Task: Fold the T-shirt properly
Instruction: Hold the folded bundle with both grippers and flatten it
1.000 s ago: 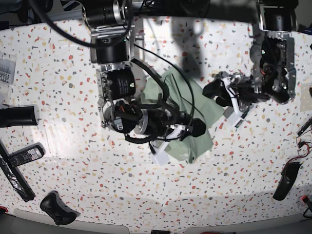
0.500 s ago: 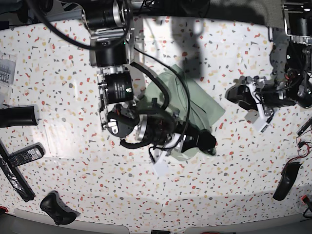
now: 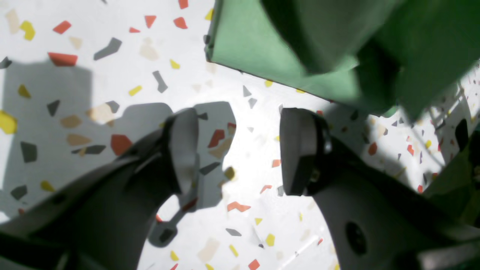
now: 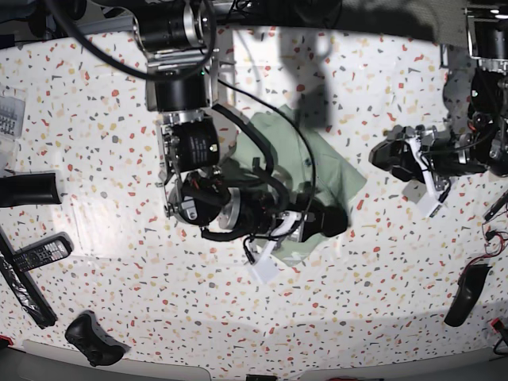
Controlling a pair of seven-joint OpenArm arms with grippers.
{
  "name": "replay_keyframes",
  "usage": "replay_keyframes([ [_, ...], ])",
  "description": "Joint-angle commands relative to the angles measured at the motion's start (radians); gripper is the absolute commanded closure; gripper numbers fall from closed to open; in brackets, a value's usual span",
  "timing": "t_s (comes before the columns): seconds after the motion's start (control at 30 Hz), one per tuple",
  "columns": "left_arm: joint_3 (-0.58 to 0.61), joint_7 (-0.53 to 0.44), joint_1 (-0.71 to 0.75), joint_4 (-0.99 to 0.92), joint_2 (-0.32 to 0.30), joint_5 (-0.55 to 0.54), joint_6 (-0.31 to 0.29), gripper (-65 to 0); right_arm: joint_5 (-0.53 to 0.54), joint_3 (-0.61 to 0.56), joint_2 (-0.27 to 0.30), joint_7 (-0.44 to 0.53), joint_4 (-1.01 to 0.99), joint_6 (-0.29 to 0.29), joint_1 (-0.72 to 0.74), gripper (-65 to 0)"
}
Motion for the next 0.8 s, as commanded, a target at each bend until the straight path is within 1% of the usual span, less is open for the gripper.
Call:
replay_keyframes([
  [0.0,-0.005,-0.009,-0.017,0.017,-0.014,-0.020,-0.003,-32.2,0.029,-0.002,-0.008,0.015,0.014,0.011,0.030,-35.2],
  [0.2,-0.005,-0.010,-0.017,0.017,-0.014,-0.020,-0.002,-32.2,0.026,-0.002,-0.008,0.016,0.014,0.013,0.033,-35.8],
  [0.23,-0.005,-0.009,-0.017,0.017,-0.014,-0.020,-0.003,-32.2,0.026,-0.002,-0.008,0.017,0.014,0.027,0.033,-35.8],
  [0.3,-0.005,-0.008,-0.017,0.017,-0.014,-0.020,-0.002,-32.2,0.026,0.001,-0.008,0.027,0.015,0.077,0.034,-35.8],
  [0.37,-0.005,-0.001,-0.017,0.017,-0.014,-0.020,-0.002,-32.2,0.006,0.001,-0.008,0.027,0.015,0.077,0.042,-35.7],
  [0.4,-0.005,-0.002,-0.017,0.017,-0.014,-0.021,0.006,-32.2,-0.026,0.001,-0.008,0.030,0.015,0.077,0.050,-35.7],
  [0.43,-0.005,-0.002,-0.017,0.017,-0.014,-0.021,0.022,-32.2,-0.085,0.001,-0.008,0.047,0.015,0.077,0.057,-35.7],
  [0.47,-0.005,-0.002,-0.017,0.017,-0.014,-0.027,0.035,-32.2,-0.171,0.003,-0.008,0.084,0.015,0.077,0.064,-35.8],
  [0.53,-0.005,0.009,-0.013,0.017,-0.014,-0.074,0.035,-32.2,-0.367,0.008,-0.008,0.173,0.015,0.077,0.068,-35.7],
  [0.6,-0.005,0.021,-0.008,0.018,-0.011,-0.111,0.034,-32.2,-0.524,0.016,-0.008,0.215,0.015,0.077,0.066,-35.7],
  [0.63,-0.005,0.021,-0.005,0.018,-0.009,-0.111,0.034,-32.2,-0.562,0.021,-0.008,0.217,0.015,0.077,0.064,-35.7],
  [0.7,-0.005,0.022,-0.003,0.018,-0.002,-0.110,0.032,-32.2,-0.567,0.030,-0.008,0.236,0.015,0.077,0.057,-35.7],
  [0.77,-0.005,0.025,-0.003,0.018,0.011,-0.111,0.032,-32.2,-0.565,0.040,0.021,0.289,0.015,0.077,0.041,-35.7],
])
